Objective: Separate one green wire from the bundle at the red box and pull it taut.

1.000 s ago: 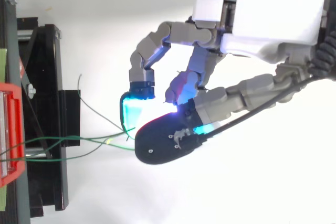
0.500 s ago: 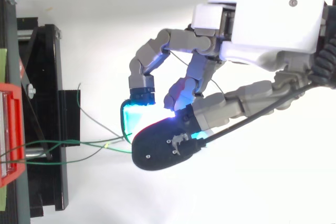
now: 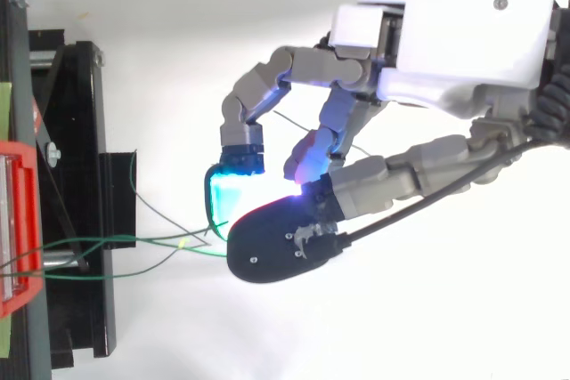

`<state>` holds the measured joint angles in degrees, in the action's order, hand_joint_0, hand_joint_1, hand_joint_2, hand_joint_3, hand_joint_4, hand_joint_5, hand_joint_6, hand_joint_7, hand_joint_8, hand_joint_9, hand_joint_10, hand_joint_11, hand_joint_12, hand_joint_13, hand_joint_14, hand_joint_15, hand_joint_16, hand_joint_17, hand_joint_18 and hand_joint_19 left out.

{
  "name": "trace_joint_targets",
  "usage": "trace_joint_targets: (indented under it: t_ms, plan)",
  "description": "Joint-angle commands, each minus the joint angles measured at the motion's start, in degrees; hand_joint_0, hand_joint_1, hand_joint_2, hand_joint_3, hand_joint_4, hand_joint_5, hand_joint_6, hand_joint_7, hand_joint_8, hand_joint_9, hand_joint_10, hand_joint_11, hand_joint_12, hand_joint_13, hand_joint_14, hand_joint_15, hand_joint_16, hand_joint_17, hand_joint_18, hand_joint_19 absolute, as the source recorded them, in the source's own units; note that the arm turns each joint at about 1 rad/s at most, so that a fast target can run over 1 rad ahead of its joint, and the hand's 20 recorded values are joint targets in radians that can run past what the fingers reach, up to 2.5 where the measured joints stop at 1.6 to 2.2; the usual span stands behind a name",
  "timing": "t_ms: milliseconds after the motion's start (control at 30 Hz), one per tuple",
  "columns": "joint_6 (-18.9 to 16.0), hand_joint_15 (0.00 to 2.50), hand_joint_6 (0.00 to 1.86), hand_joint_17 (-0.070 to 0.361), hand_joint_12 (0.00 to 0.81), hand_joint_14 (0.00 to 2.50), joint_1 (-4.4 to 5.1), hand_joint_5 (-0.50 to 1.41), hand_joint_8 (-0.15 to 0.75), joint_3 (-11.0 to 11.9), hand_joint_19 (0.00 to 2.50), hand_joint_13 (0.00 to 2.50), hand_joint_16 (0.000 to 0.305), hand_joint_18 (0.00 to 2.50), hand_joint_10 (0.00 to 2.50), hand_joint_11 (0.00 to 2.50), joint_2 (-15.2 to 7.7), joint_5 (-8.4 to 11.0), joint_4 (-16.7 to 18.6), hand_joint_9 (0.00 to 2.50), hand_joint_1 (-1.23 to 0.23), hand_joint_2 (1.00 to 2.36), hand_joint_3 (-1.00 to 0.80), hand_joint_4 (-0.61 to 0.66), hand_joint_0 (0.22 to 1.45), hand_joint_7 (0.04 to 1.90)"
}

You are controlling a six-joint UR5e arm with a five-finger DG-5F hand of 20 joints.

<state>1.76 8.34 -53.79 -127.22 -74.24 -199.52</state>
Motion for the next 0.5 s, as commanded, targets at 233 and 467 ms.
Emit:
trace_joint_targets:
  t_ms: [233, 467]
  plan:
    - [-0.3, 0.40, 0.89, 0.131, 0.349, 0.01, -0.17, -0.06, 0.254, 0.0, 0.45, 0.83, 0.058, 0.78, 0.02, 0.43, 2.2, 3.23, -1.6, 1.04, -0.73, 1.00, -0.08, -0.10, 0.56, 0.99]
    - [-1.1, 0.37, 0.88, 0.128, 0.344, 0.01, -0.17, -0.06, 0.238, 0.0, 0.43, 0.80, 0.057, 0.75, 0.01, 0.35, 3.6, 3.84, -3.6, 0.98, -0.74, 1.00, -0.08, -0.10, 0.56, 0.99]
